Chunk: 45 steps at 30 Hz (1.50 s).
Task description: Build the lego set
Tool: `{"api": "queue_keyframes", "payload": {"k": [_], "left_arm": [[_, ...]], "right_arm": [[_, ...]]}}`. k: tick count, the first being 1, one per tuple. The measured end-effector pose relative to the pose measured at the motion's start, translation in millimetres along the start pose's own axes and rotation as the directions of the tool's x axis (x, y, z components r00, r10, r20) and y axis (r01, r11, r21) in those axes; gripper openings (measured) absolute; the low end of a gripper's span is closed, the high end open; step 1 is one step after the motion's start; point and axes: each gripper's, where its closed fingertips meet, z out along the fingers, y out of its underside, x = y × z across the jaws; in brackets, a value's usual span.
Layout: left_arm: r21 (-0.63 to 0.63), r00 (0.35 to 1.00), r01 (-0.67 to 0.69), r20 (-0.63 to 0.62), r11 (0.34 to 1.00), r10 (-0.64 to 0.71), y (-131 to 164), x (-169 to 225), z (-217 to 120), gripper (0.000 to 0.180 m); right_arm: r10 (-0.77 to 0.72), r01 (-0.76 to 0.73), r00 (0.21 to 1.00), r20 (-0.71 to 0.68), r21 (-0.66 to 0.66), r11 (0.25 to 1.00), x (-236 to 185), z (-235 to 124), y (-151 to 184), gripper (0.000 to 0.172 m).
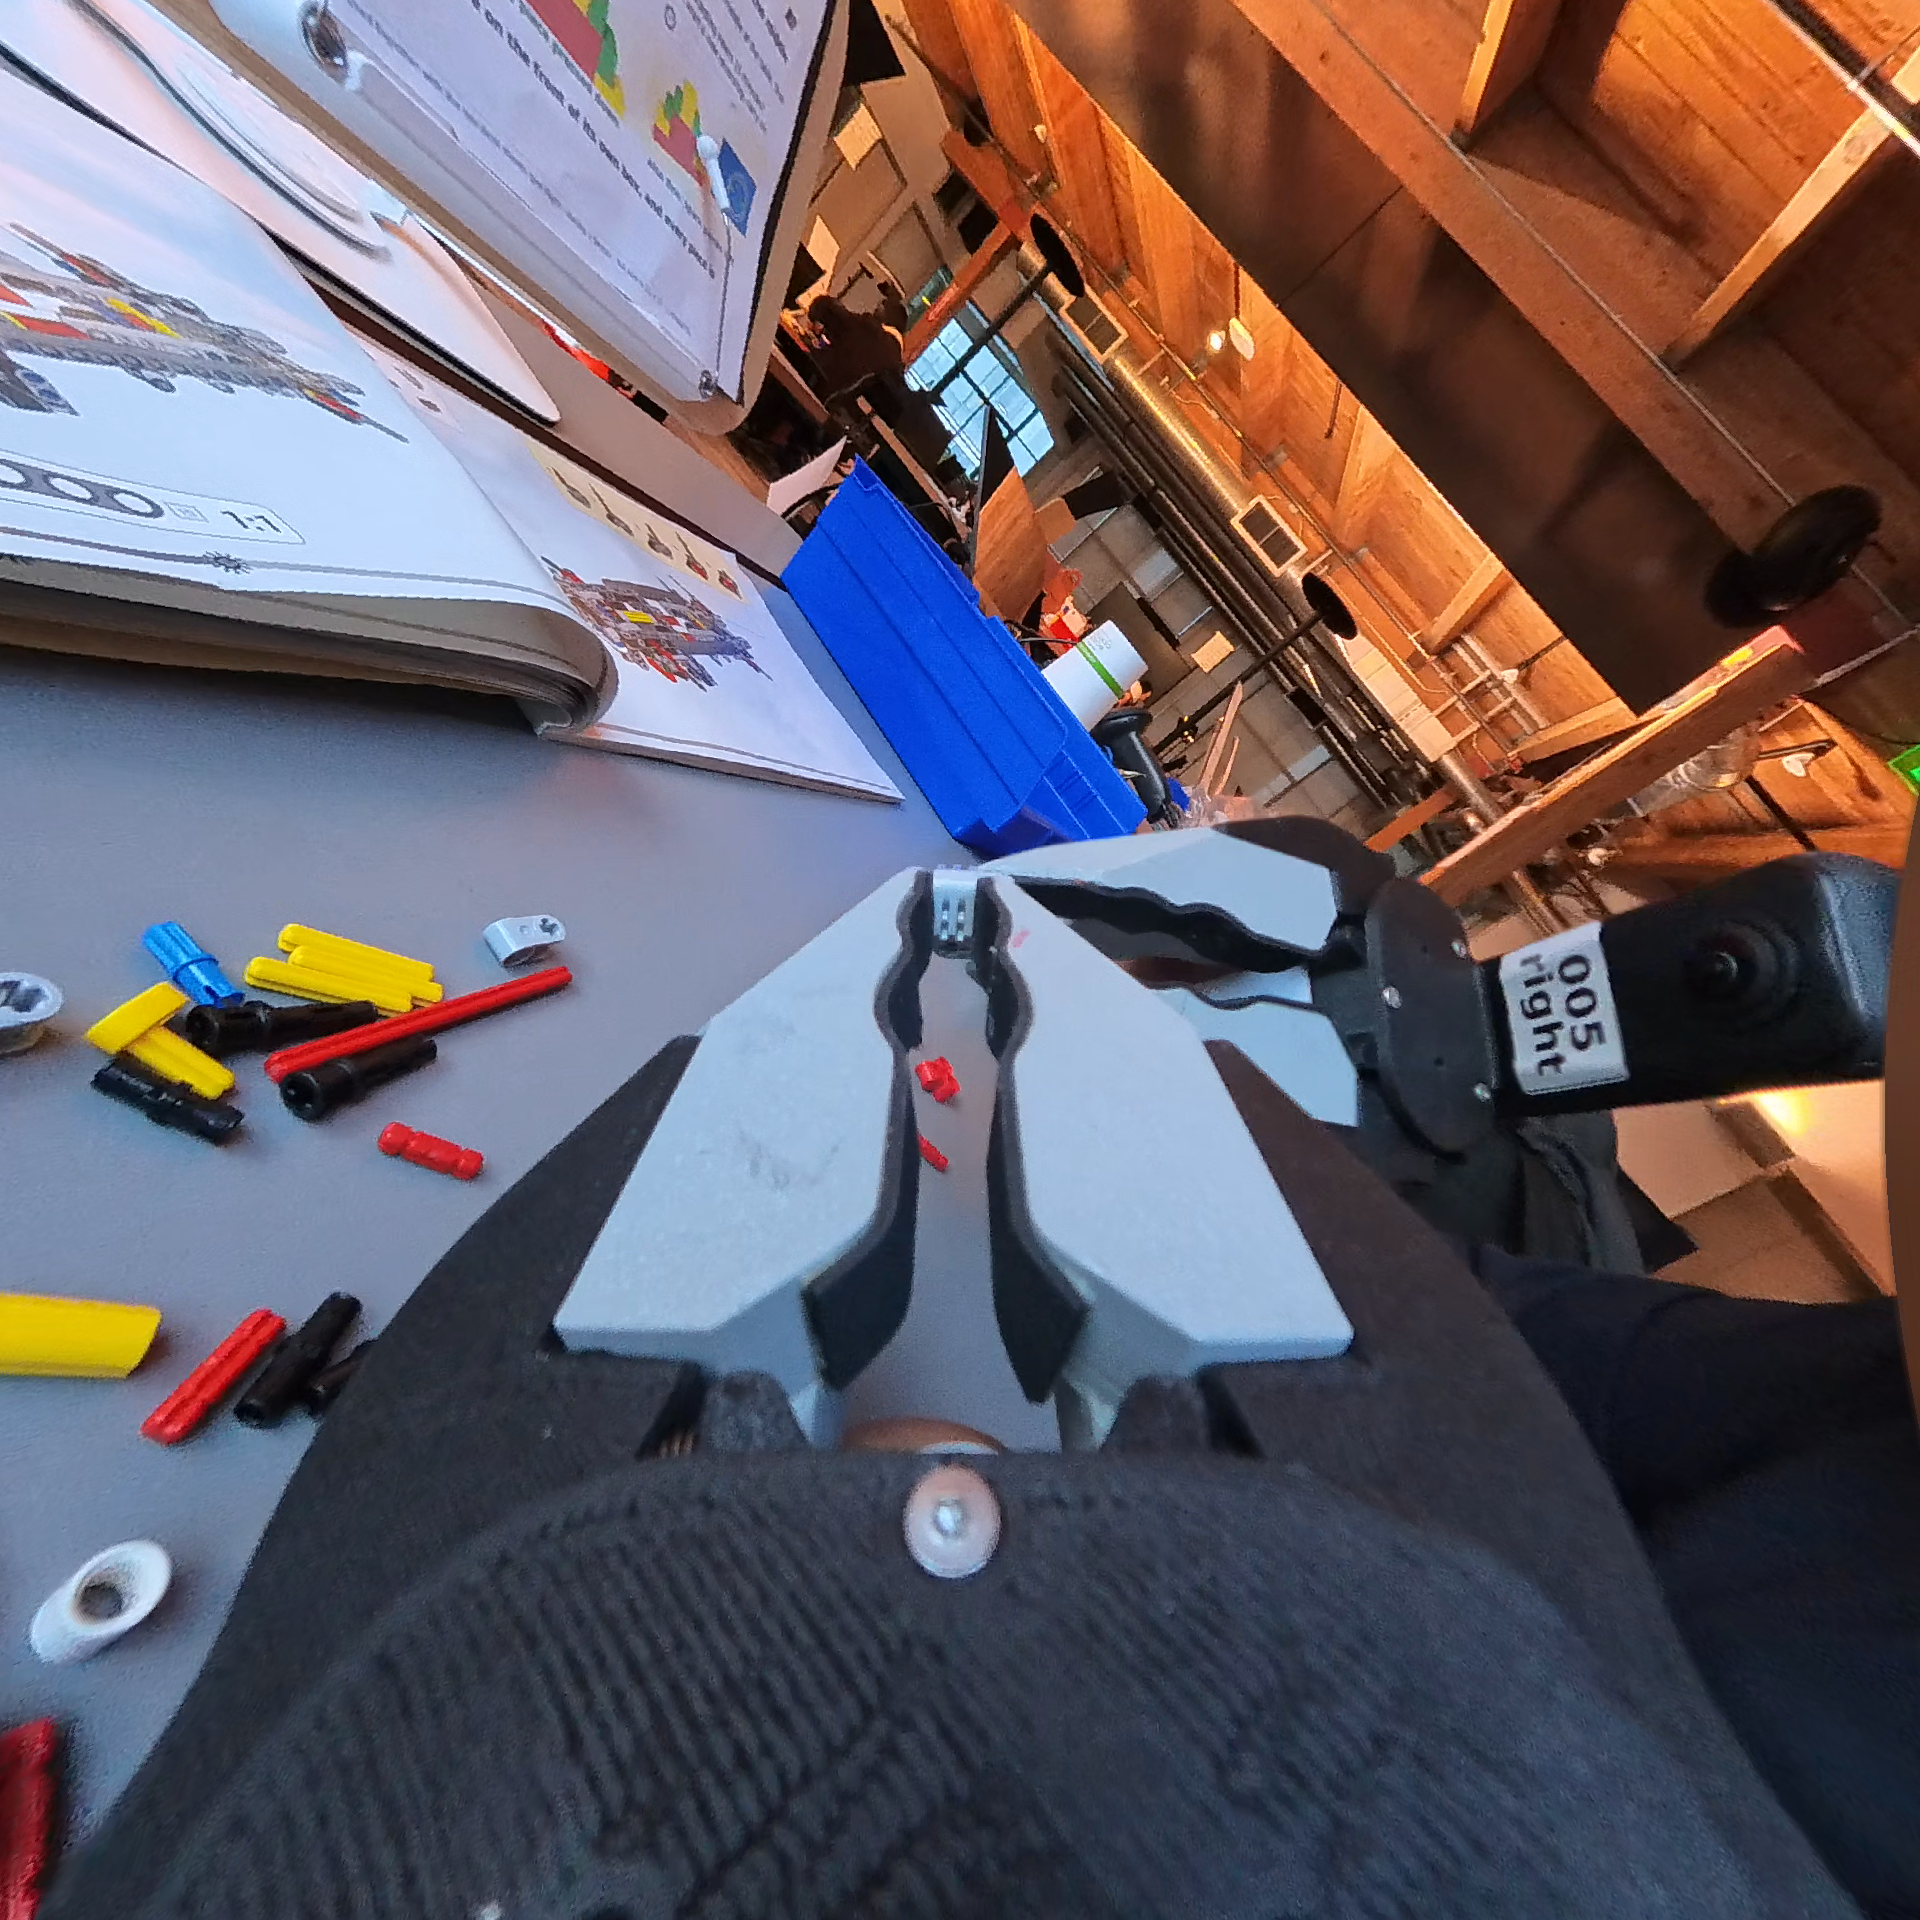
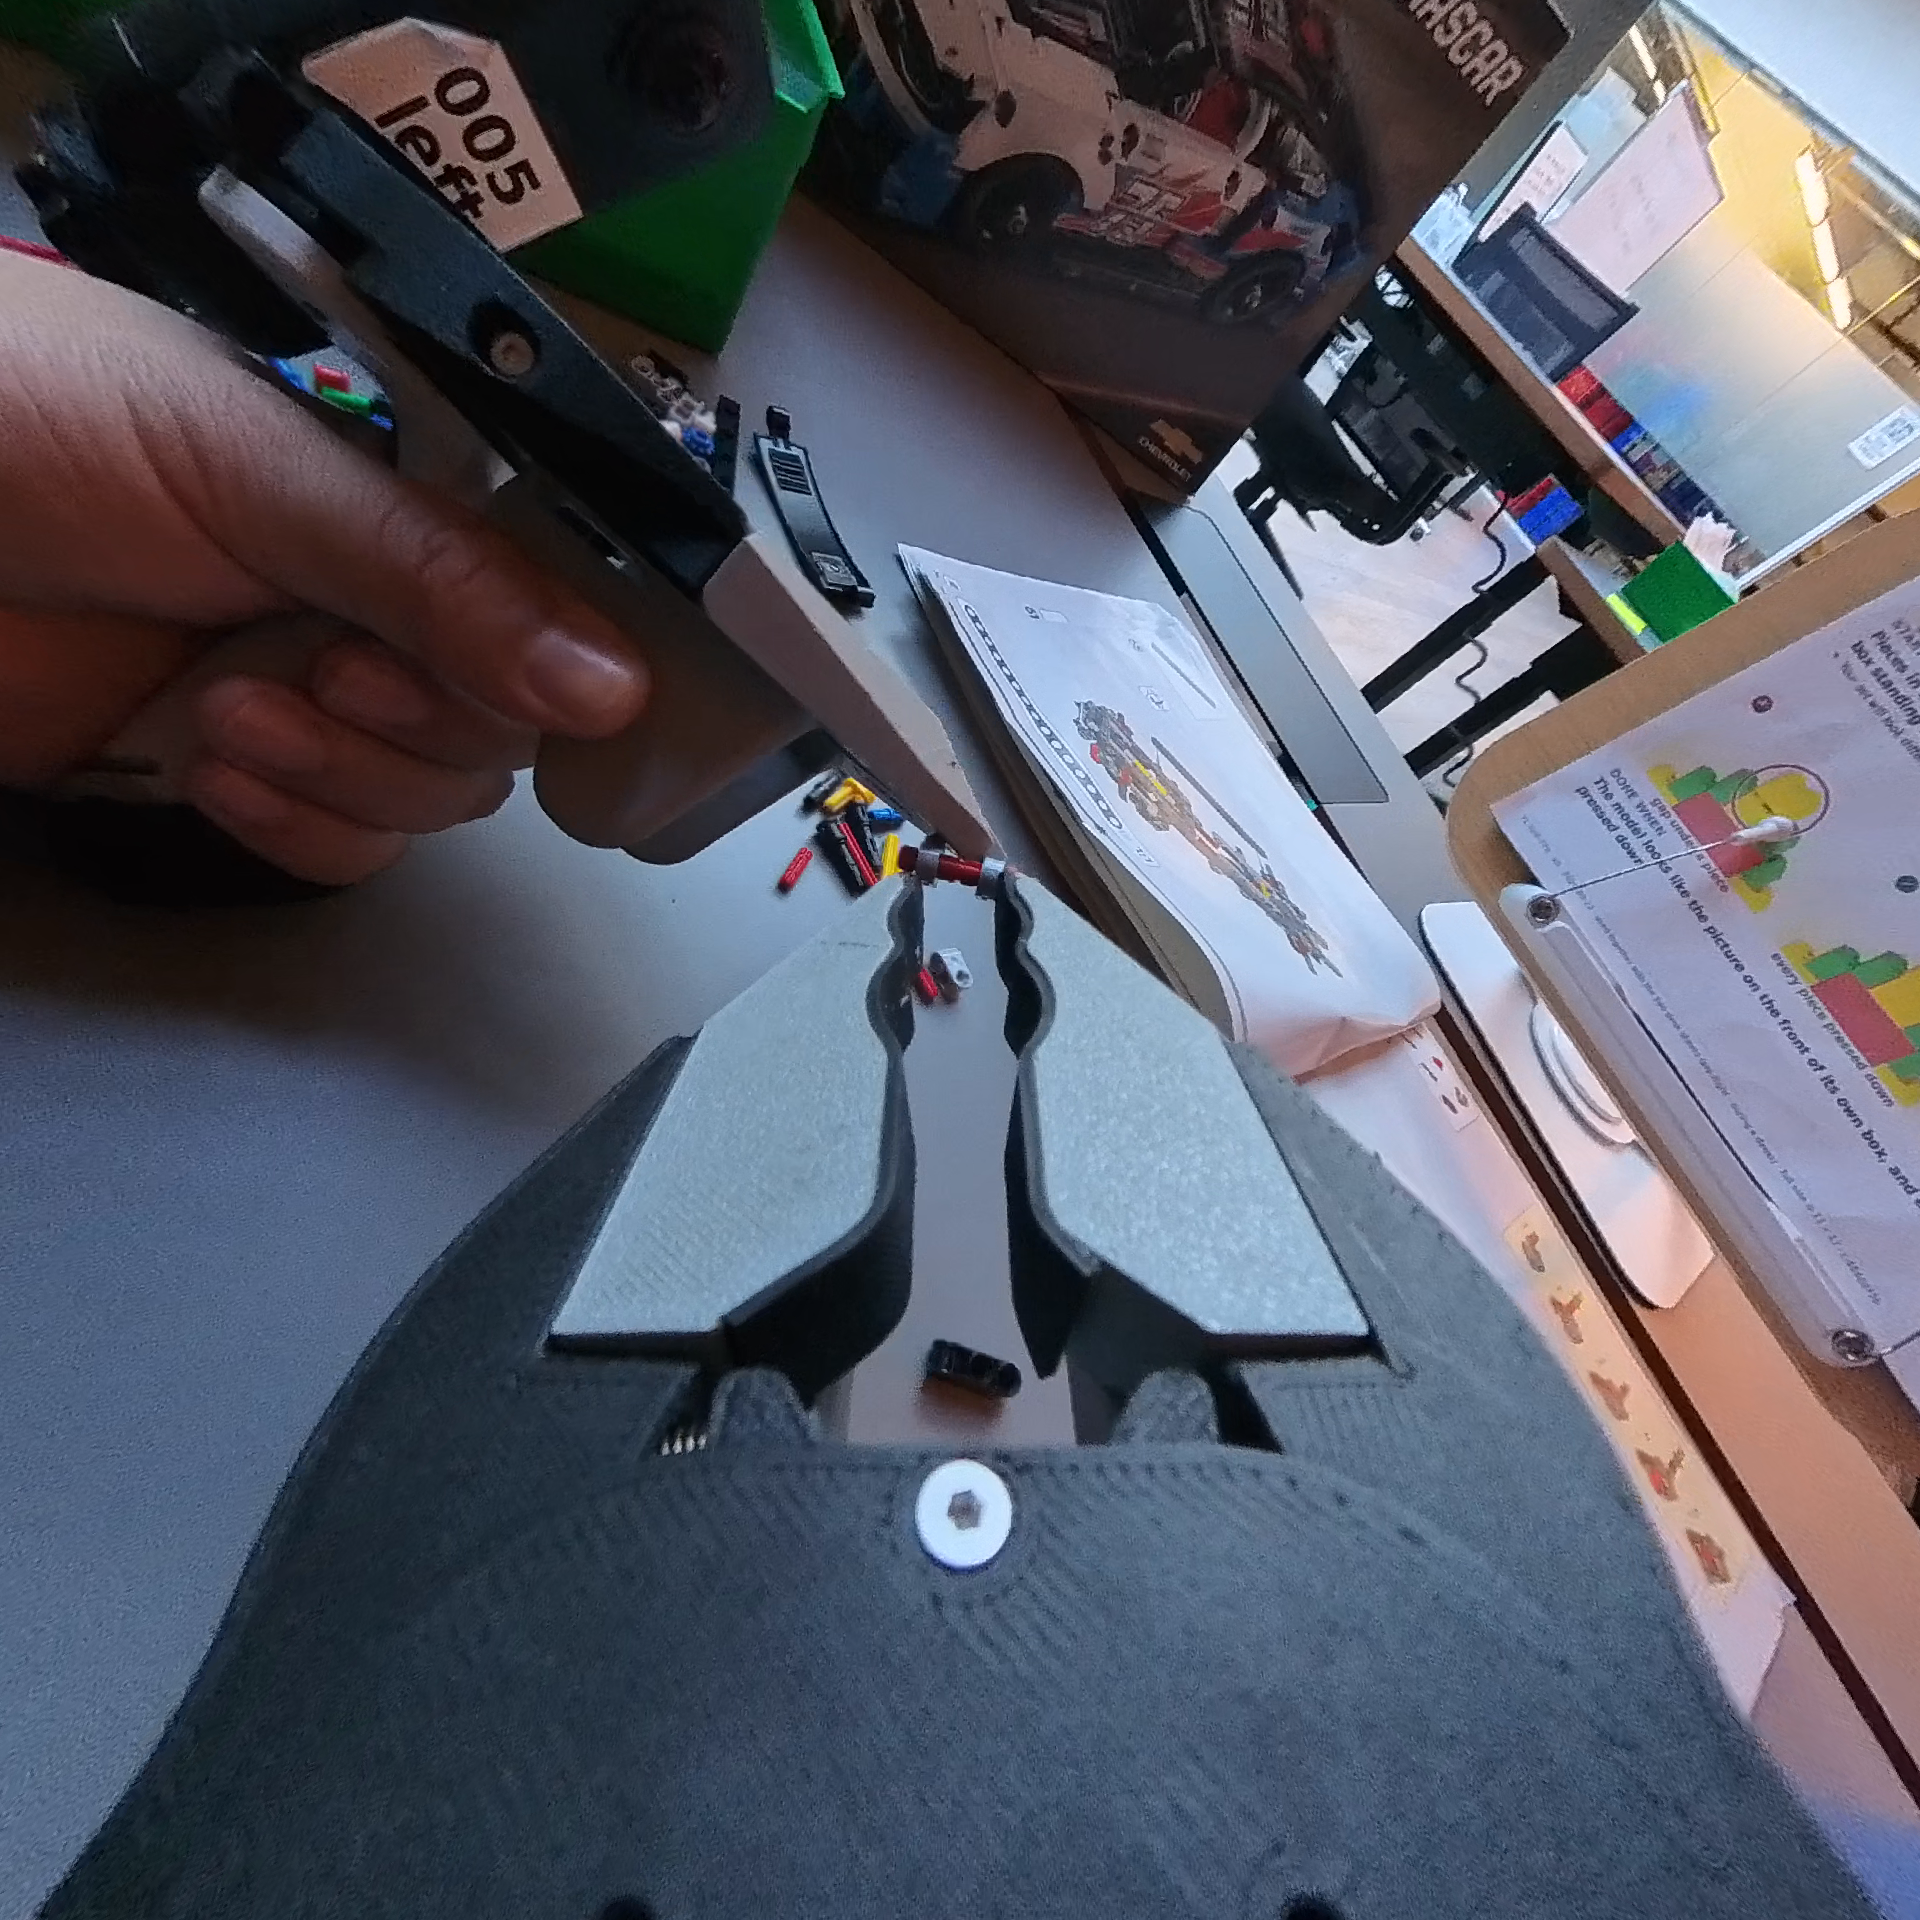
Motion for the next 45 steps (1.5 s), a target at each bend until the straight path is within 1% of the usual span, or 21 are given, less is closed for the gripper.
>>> {"api": "queue_keyframes", "payload": {"k": [8,11,15,18,23,26,31,37,45], "left_arm": [[0.041,1.0,0.014,0.015,0.999,-0.015,-6.2,-3.4,-3.3,0.006],[0.056,1.0,0.013,0.023,0.998,-0.014,-8.1,-4.3,-4.5,0.006],[0.1,0.999,0.005,0.035,0.995,-0.009,-13.3,-5.0,-7.4,0.006],[0.147,0.999,0.02,0.046,0.989,-0.027,-19.2,-7.7,-7.1,0.006],[0.215,0.995,0.069,0.049,0.974,-0.082,-24.8,-10.9,-5.0,0.006],[0.223,0.995,0.082,0.043,0.971,-0.094,-25.9,-11.3,-3.7,0.006],[0.238,0.994,0.089,0.038,0.967,-0.1,-27.8,-11.4,-4.8,0.006],[0.265,0.993,0.093,0.039,0.96,-0.107,-29.5,-11.4,-6.5,0.006],[0.292,0.994,0.084,0.049,0.953,-0.102,-31.9,-12.1,-8.7,0.006]], "right_arm": [[0.039,-0.039,0.999,-0.004,-0.002,0.999,0.3,6.3,-2.7,0.011],[0.092,-0.092,0.996,0.017,0.005,0.996,0.2,8.3,-3.9,0.01],[0.134,-0.134,0.991,0.011,0.021,0.991,0.9,11.9,-8.3,0.011],[0.21,-0.211,0.977,0.016,0.037,0.977,3.9,16.0,-10.6,0.01],[0.298,-0.297,0.955,-0.005,0.044,0.954,8.6,19.7,-10.8,0.01],[0.359,-0.359,0.933,0.009,0.055,0.932,10.3,19.8,-10.7,0.01],[0.401,-0.403,0.915,0.031,0.067,0.913,10.9,20.8,-12.1,0.01],[0.373,-0.374,0.927,0.025,0.069,0.925,10.6,21.6,-13.6,0.01],[0.195,-0.194,0.98,-0.042,0.036,0.98,10.6,23.7,-15.5,0.01]]}}
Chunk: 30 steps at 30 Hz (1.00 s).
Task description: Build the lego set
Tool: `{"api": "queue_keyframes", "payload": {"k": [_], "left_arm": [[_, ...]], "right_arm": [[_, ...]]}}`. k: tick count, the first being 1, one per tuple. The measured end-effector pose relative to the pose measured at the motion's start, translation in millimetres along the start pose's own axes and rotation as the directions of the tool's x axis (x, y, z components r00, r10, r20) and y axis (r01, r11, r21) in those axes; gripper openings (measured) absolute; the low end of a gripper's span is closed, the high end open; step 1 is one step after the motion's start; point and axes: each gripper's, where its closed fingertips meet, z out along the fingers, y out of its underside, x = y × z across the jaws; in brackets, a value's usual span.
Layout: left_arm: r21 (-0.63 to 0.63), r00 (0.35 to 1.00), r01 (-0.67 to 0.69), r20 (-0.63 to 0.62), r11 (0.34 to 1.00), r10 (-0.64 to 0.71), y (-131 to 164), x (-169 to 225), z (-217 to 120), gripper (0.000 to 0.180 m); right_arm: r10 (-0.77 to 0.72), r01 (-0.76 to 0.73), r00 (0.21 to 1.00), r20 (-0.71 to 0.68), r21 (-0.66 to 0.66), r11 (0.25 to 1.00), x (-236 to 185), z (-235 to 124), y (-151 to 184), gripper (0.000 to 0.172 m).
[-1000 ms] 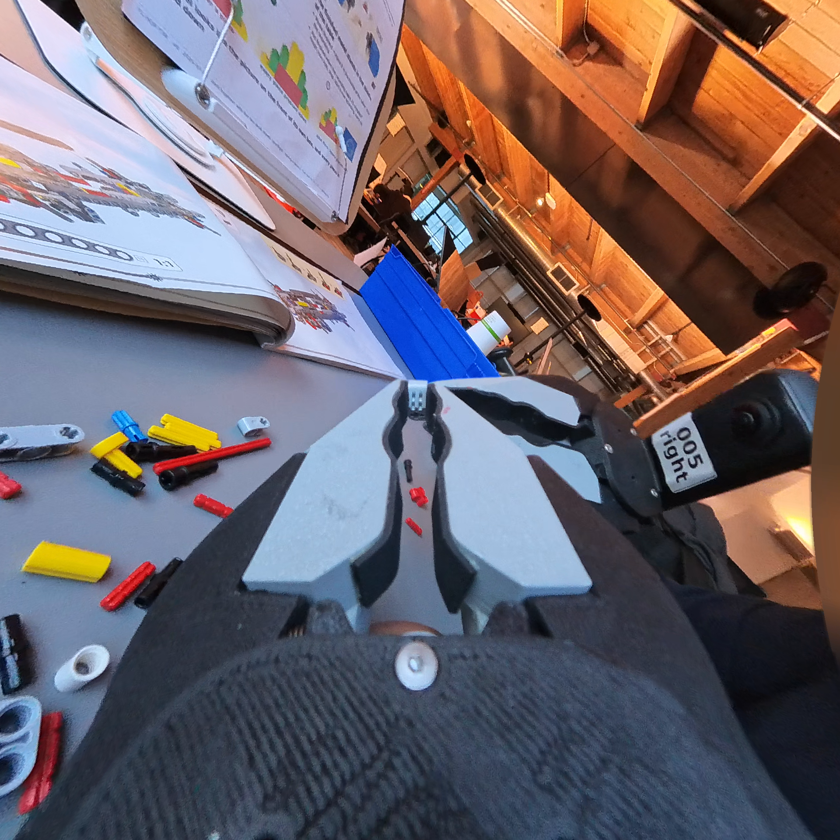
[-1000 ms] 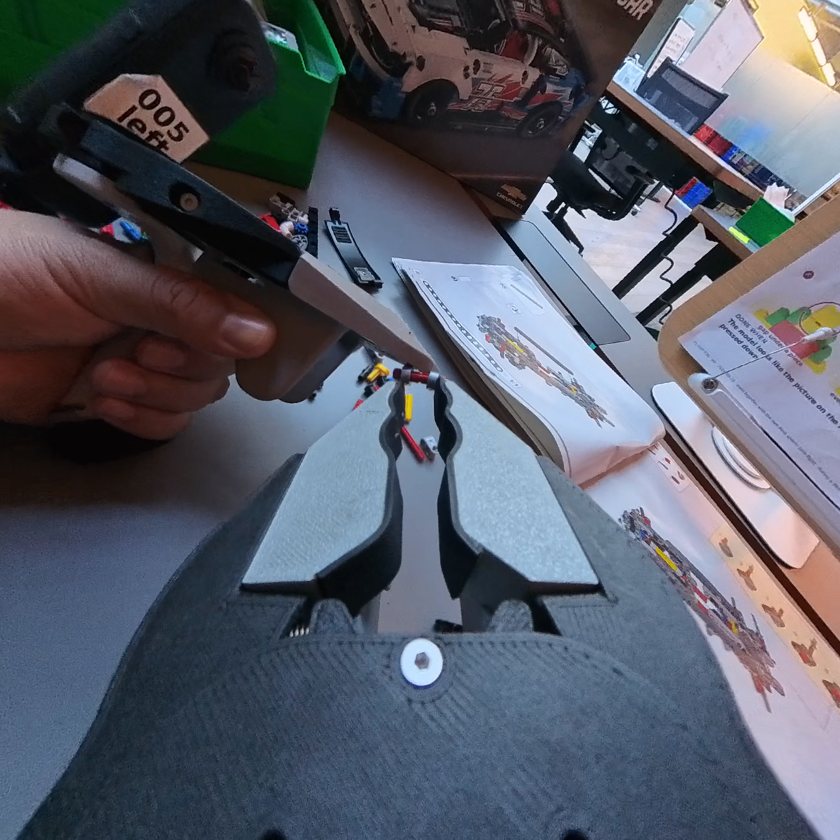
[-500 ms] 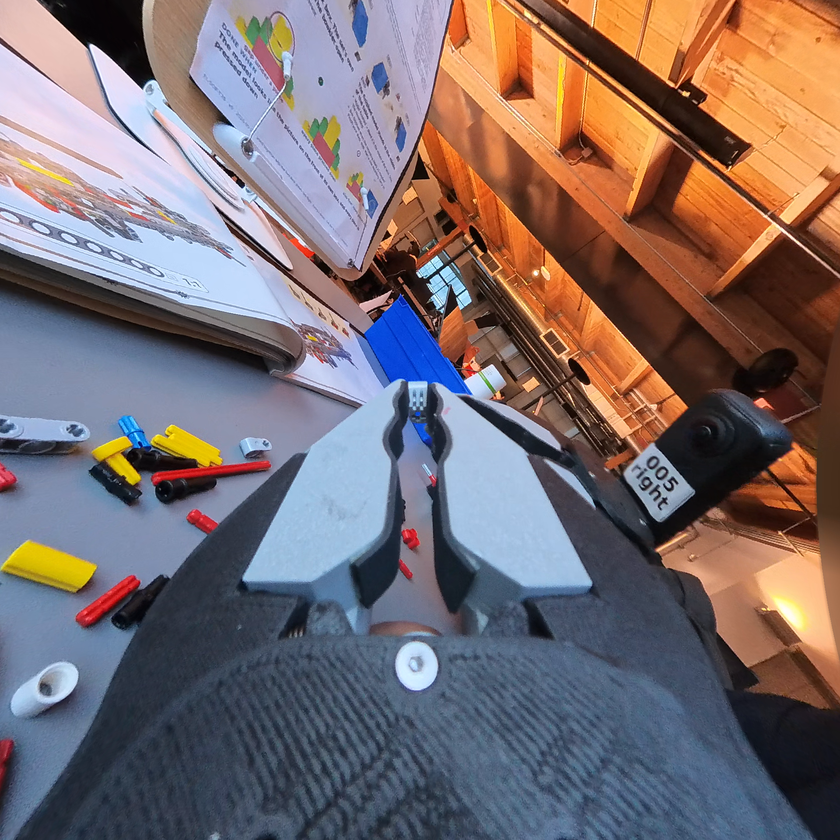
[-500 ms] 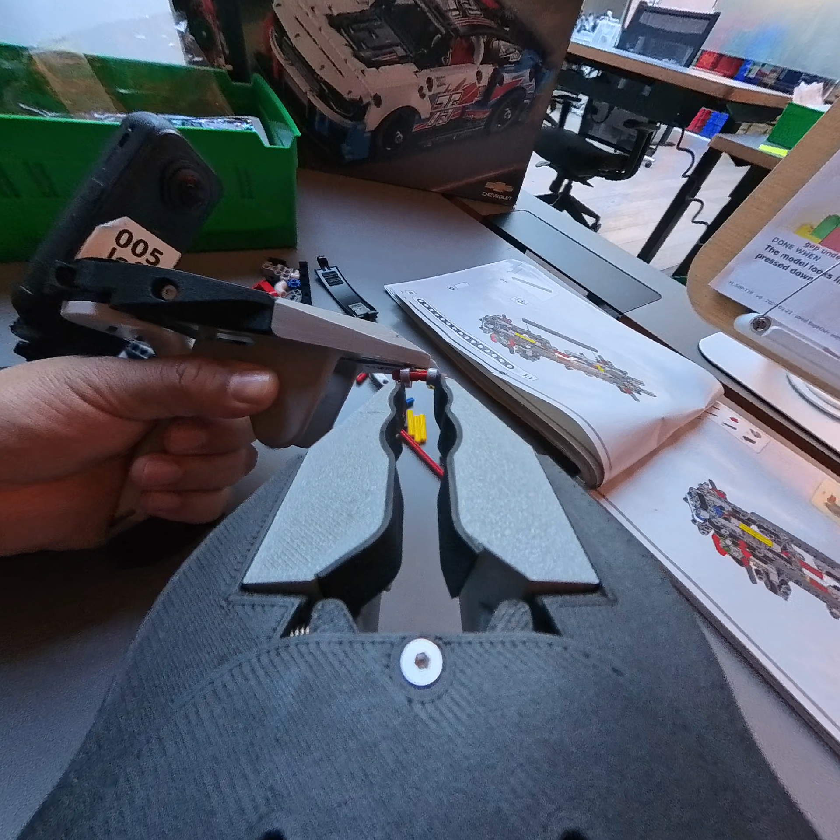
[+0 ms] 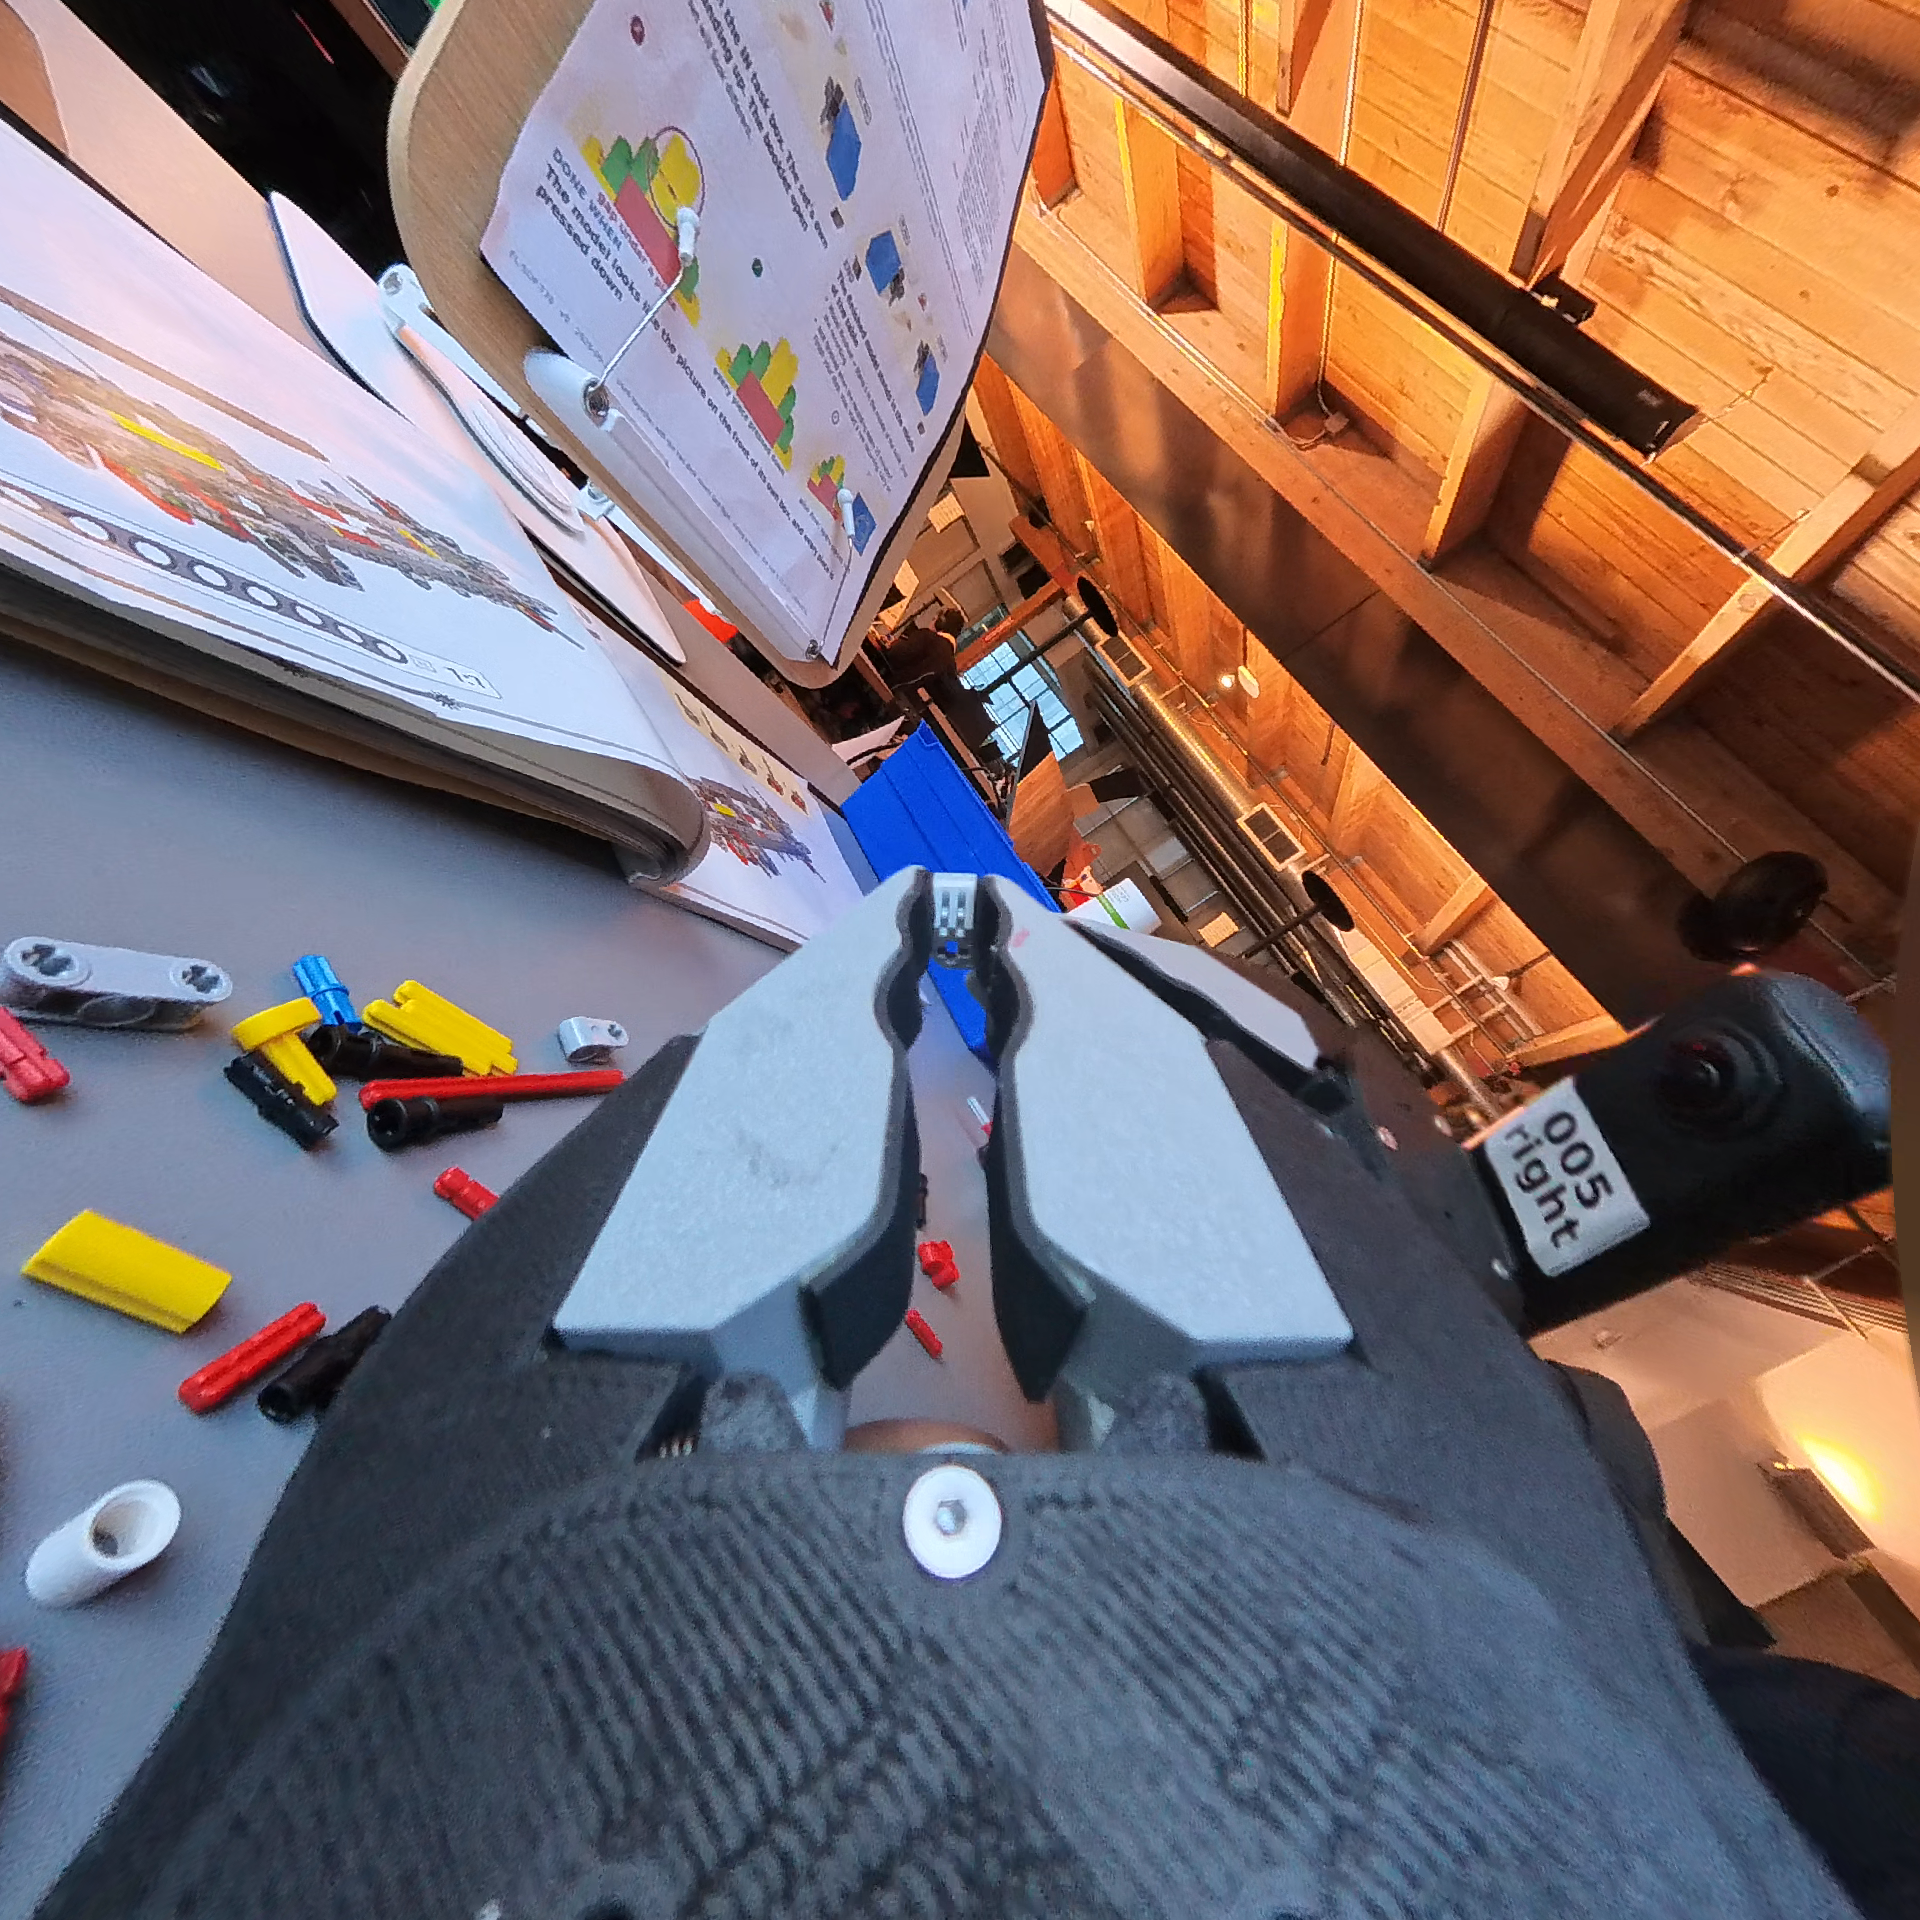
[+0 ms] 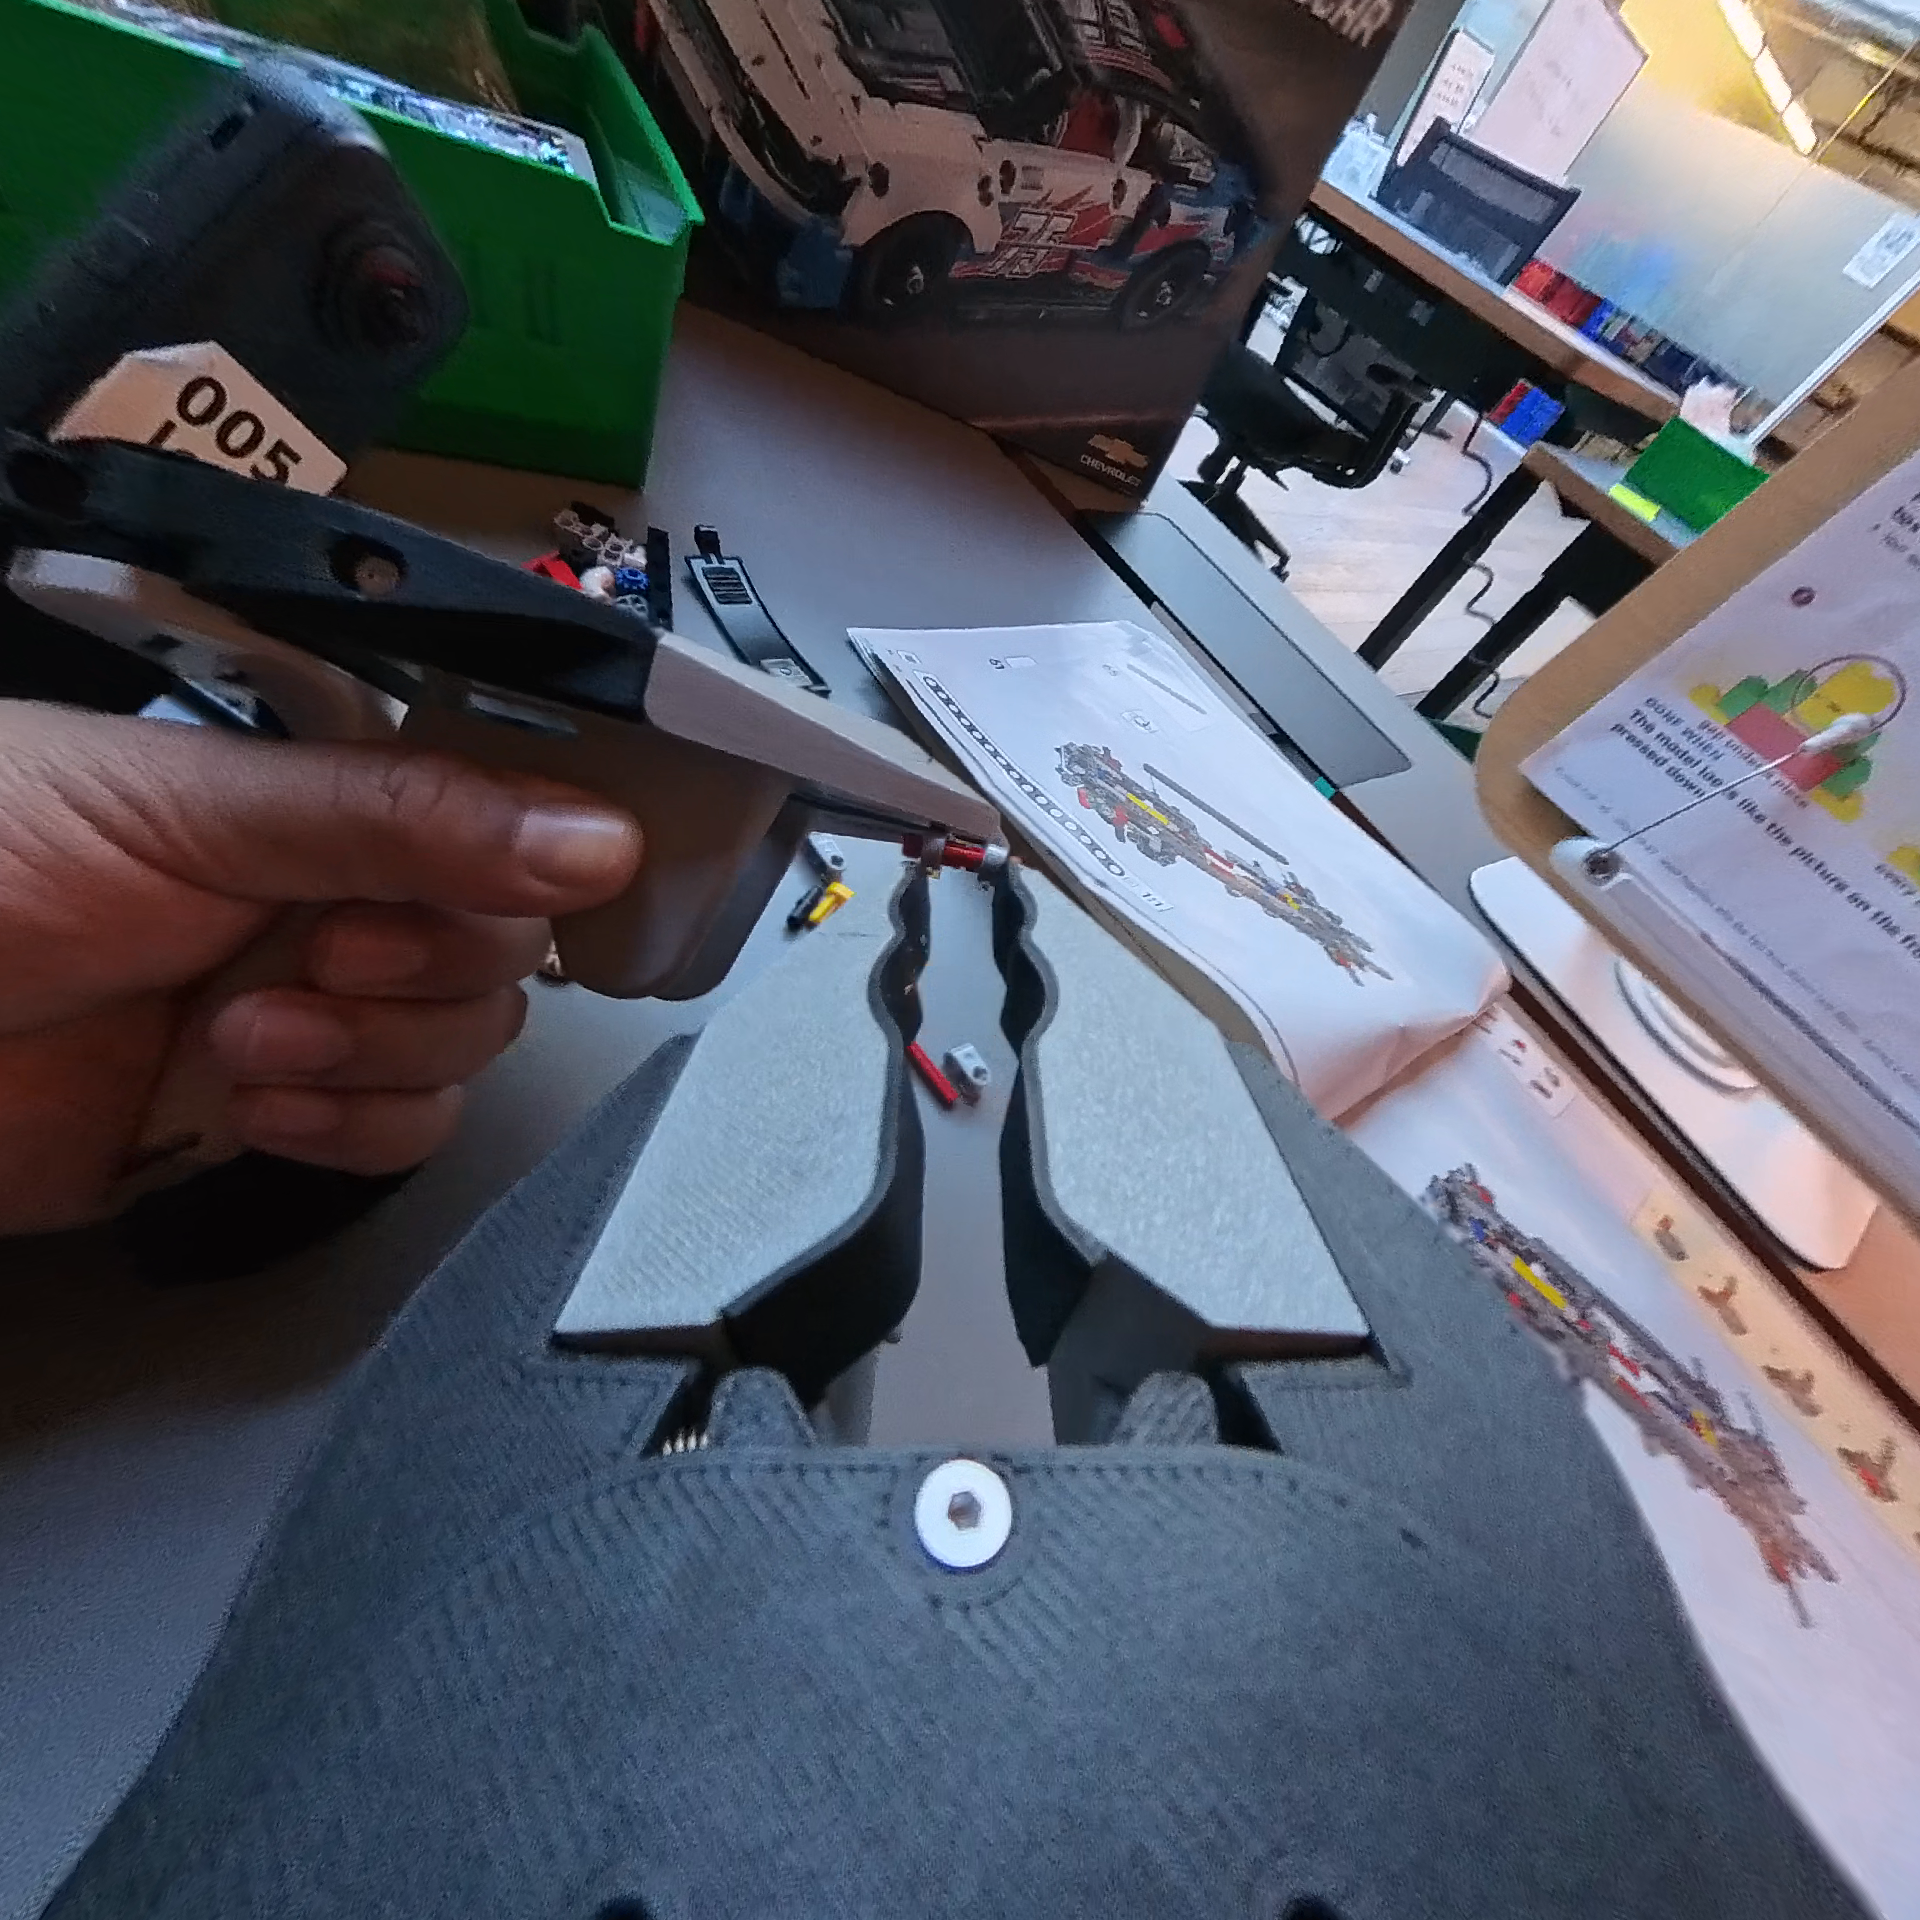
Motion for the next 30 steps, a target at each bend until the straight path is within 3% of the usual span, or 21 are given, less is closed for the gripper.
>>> {"api": "queue_keyframes", "payload": {"k": [5,10,13,16,19,21,23,28,30], "left_arm": [[0.009,1.0,-0.005,-0.013,1.0,0.005,-0.5,2.5,-0.9,0.006],[-0.057,1.0,0.015,-0.002,0.998,-0.015,8.3,-1.9,6.3,0.006],[0.003,0.998,-0.057,-0.024,0.998,0.057,0.5,4.8,4.2,0.006],[0.05,0.987,-0.11,-0.113,0.993,0.115,-2.9,22.7,5.0,0.006],[0.066,0.957,-0.252,-0.131,0.965,0.259,-4.5,34.2,7.7,0.006],[0.084,0.931,-0.327,-0.14,0.941,0.336,-4.4,42.9,8.0,0.006],[0.085,0.918,-0.362,-0.142,0.928,0.371,0.6,47.7,9.2,0.006],[0.059,0.916,-0.365,-0.156,0.929,0.37,15.4,51.8,13.9,0.006],[0.061,0.915,-0.369,-0.152,0.928,0.374,17.0,52.1,13.6,0.006]], "right_arm": [[-0.111,0.111,0.993,-0.027,0.018,0.994,2.4,-3.1,-1.6,0.0],[0.16,-0.165,0.98,0.114,0.037,0.986,6.3,-4.3,7.6,0.0],[0.321,-0.32,0.941,0.105,-0.023,0.947,15.4,-11.6,25.4,0.0],[0.507,-0.528,0.825,0.249,0.023,0.849,11.2,-24.0,15.9,0.003],[0.646,-0.777,0.55,0.53,0.042,0.628,2.9,-40.3,-9.8,0.018],[0.684,-0.86,0.431,0.589,0.038,0.51,11.0,-44.9,-12.7,0.019],[0.682,-0.874,0.404,0.61,0.037,0.484,13.6,-47.9,-13.9,0.019],[0.67,-0.853,0.425,0.609,0.021,0.522,4.8,-44.8,-15.5,0.019],[0.656,-0.86,0.412,0.632,0.031,0.51,4.8,-48.1,-18.9,0.009]]}}
